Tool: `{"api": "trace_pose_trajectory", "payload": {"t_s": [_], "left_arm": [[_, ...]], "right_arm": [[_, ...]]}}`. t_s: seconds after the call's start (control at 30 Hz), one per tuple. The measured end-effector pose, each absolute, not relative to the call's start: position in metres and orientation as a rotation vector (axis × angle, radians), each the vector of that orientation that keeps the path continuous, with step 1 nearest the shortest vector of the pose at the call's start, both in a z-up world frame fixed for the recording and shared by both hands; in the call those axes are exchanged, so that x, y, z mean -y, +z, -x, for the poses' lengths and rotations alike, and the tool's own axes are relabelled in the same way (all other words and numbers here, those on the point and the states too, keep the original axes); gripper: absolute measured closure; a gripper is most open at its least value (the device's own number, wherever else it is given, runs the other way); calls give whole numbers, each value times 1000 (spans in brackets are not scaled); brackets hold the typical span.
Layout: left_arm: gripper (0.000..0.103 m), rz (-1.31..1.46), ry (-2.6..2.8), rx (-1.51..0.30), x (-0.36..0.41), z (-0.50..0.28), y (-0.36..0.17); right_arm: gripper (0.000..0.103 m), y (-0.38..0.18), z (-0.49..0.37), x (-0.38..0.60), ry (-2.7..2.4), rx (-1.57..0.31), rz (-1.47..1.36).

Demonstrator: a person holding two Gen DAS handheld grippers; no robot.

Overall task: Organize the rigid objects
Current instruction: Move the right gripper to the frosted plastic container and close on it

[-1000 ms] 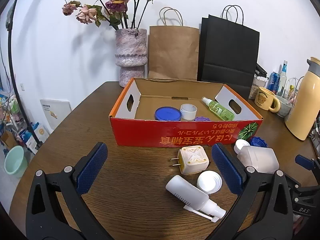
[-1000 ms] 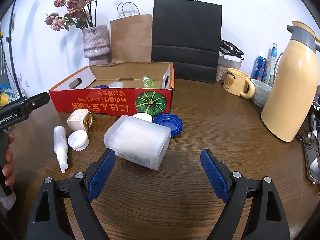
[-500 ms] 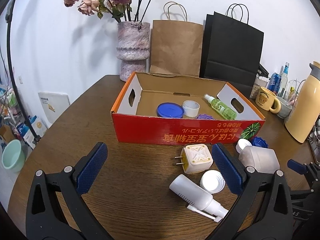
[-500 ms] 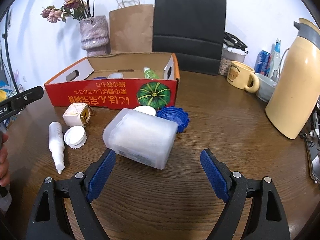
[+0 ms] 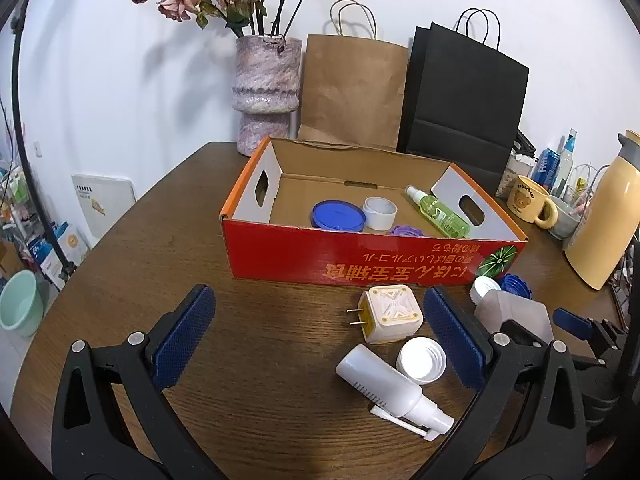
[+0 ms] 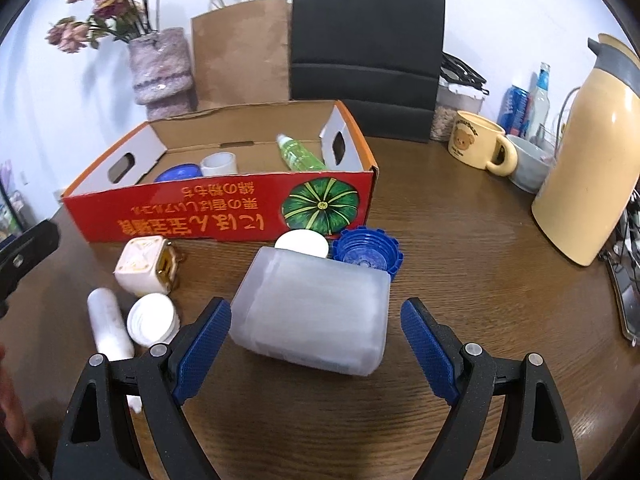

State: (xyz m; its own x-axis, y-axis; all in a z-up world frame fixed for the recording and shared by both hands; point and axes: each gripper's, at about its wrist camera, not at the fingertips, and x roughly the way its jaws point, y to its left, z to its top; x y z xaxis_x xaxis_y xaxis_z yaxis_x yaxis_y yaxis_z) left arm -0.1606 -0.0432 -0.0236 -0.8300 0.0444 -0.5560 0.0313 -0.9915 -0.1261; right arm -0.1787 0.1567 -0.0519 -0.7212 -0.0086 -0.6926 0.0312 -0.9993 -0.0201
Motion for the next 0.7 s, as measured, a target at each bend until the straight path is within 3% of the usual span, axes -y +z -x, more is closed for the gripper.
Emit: {"api": "trace_pose_trajectory", "payload": {"t_s": [0.7], "left_arm": [[0, 929, 2983, 228, 49, 160, -24]], "right_arm": [[12, -48, 171, -167, -2879, 53, -1121]]}}
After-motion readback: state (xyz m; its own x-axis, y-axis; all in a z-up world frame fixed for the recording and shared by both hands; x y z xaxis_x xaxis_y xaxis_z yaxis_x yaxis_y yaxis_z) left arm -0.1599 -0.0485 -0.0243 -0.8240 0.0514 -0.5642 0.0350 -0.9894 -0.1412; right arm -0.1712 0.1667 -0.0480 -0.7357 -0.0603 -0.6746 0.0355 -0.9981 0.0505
